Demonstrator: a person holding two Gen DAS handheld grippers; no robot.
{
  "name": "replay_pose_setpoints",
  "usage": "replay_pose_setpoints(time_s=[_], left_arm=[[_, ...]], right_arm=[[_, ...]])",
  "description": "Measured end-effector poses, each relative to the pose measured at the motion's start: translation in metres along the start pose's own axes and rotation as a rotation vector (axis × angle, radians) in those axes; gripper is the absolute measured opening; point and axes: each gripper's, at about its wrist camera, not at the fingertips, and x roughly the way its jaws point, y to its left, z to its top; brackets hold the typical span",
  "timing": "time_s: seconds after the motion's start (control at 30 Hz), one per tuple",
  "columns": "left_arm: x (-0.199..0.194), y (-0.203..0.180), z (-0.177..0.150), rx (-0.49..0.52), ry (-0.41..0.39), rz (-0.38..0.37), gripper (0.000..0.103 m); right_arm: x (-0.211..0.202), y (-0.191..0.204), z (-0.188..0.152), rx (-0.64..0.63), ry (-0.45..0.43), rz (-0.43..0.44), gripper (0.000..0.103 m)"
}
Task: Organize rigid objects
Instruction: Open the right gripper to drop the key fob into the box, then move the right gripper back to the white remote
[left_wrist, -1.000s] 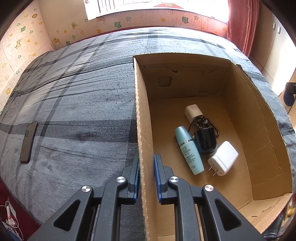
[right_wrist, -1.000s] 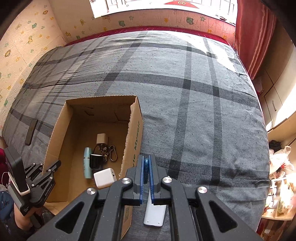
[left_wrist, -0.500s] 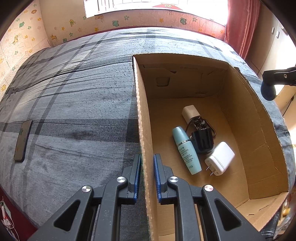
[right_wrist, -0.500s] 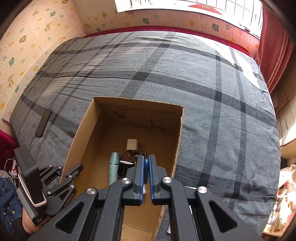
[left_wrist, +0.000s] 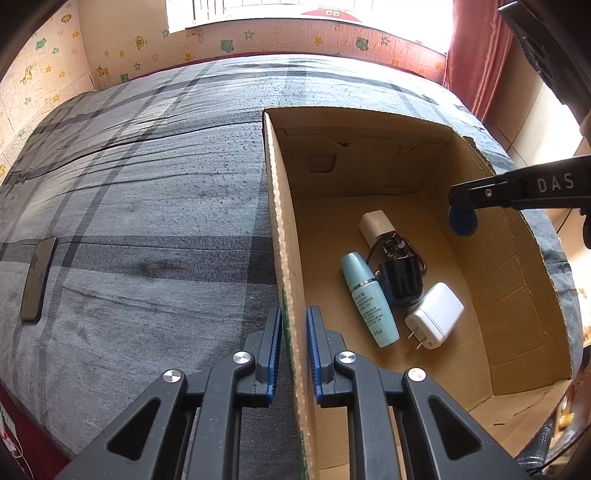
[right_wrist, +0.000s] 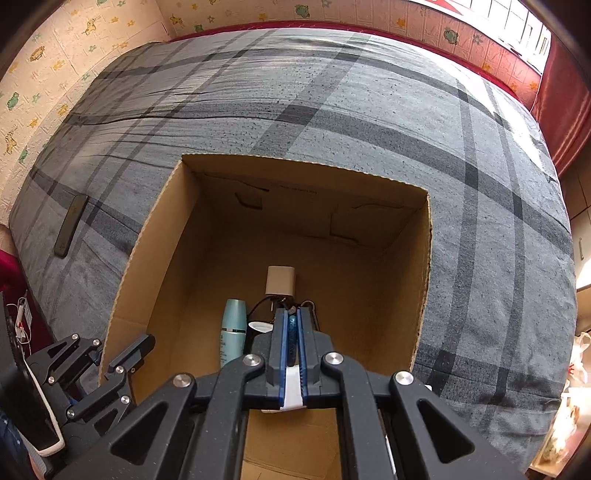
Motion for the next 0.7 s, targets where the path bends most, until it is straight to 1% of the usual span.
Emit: replay_pose_setpoints(time_s=[0.23,0.4,0.43,0.47,0.53,0.57,0.6,0.63,0.7], left_arm=[[-0.001,0.0,0.001,0.0,0.0,0.0,0.015],[-0.001,-0.001,0.001,0.002,0.0,0.006,0.015],[-0.001,-0.001,0.001,0.003,0.001,0.007,0.015],[-0.001,-0.001,0.001,0.004,0.001,0.009,0.015],[0.0,-0.002,0.001,0.005,0.002,0.012,0.015],[0.0,-0.002,0.001,0.005,0.002,0.012,0.015],[0.0,-0.002,0.001,0.005,0.002,0.013,0.015],[0.0,-0.002,0.001,0.004,0.002,0.014,0.015],[0.0,-0.002,0.001,0.005,0.002,0.017,0.015]], right_arm=[[0.029,0.004,0.0,-0.003,0.055,-0.008,0.003],[0.037,0.006,-0.002,-0.019,0.058,-0.024,0.004],[0.036,0.007,-0.002,-0.019,0.059,-0.019,0.005],[0.035,0.007,-0.003,-0.015,0.055,-0.016,0.01],[0.029,0.008,-0.004,-0.016,0.043,-0.011,0.012],[0.025,0.007,-0.004,-0.015,0.036,-0.01,0.015],[0.021,0.007,-0.005,-0.011,0.026,-0.007,0.023],[0.017,0.006,-0.006,-0.01,0.018,-0.003,0.026],[0.008,0.006,-0.009,-0.011,0.003,-0.006,0.026]])
